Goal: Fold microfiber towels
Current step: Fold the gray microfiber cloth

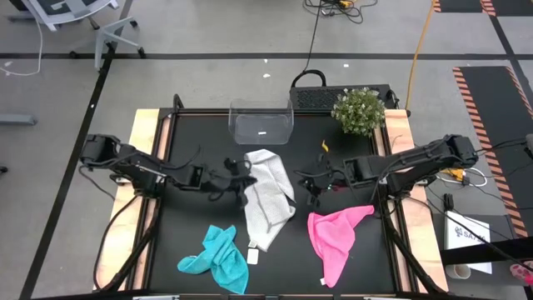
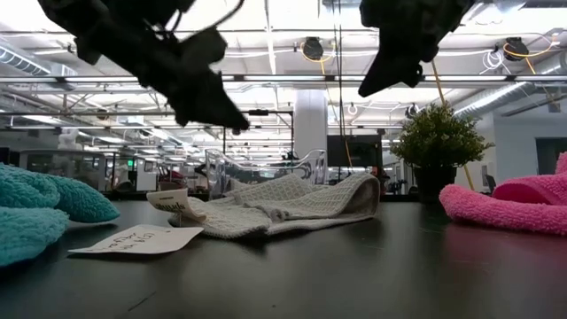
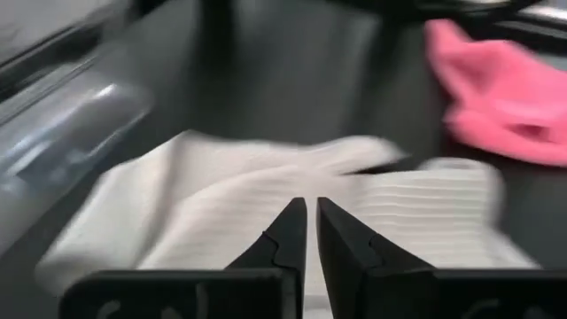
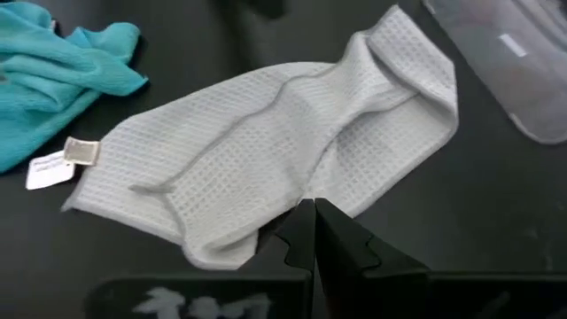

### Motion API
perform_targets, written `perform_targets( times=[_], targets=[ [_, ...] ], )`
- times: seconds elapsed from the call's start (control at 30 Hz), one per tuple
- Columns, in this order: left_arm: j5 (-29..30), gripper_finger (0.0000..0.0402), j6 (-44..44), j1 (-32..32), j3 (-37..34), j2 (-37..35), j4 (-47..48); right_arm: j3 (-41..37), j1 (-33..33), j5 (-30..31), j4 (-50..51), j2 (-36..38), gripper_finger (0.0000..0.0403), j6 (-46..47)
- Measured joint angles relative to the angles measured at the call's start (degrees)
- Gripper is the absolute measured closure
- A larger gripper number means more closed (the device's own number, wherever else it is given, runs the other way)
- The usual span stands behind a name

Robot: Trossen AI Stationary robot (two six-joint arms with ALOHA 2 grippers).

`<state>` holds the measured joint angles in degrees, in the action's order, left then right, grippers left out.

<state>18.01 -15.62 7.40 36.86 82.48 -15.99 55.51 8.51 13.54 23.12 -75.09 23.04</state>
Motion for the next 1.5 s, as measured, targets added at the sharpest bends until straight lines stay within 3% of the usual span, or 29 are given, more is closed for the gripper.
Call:
perform_targets(
  times=[0.13,0.3,0.63,0.8,1.03,1.2,1.5],
  targets=[
    [0.3,0.0371,3.2,3.0,0.0,0.2,0.8,0.0,-1.5,0.0,0.5,0.2,0.0403,-1.2],
    [7.5,0.0371,-2.6,2.8,0.0,0.2,3.4,0.0,-2.7,0.0,0.5,0.3,0.0403,-1.2],
    [14.5,0.0371,-4.4,2.8,0.1,-1.0,5.3,0.0,-3.9,-0.3,0.4,0.1,0.0403,-5.0],
    [18.4,0.0371,-6.5,2.5,0.1,-2.9,8.7,0.1,-4.1,-4.4,3.6,-1.1,0.0403,-5.3],
    [18.5,0.0371,-8.5,1.1,0.1,-4.4,11.0,0.0,-4.0,-9.5,7.9,-9.1,0.0399,-4.9],
    [18.5,0.0371,-8.6,0.1,0.1,-4.6,11.3,0.0,-4.0,-13.8,3.6,-13.8,0.0364,-5.6],
    [18.5,0.0371,-9.2,-0.3,0.1,-4.6,11.4,-0.2,-4.1,-13.8,-0.1,-16.1,0.0269,-3.2]
  ],
)
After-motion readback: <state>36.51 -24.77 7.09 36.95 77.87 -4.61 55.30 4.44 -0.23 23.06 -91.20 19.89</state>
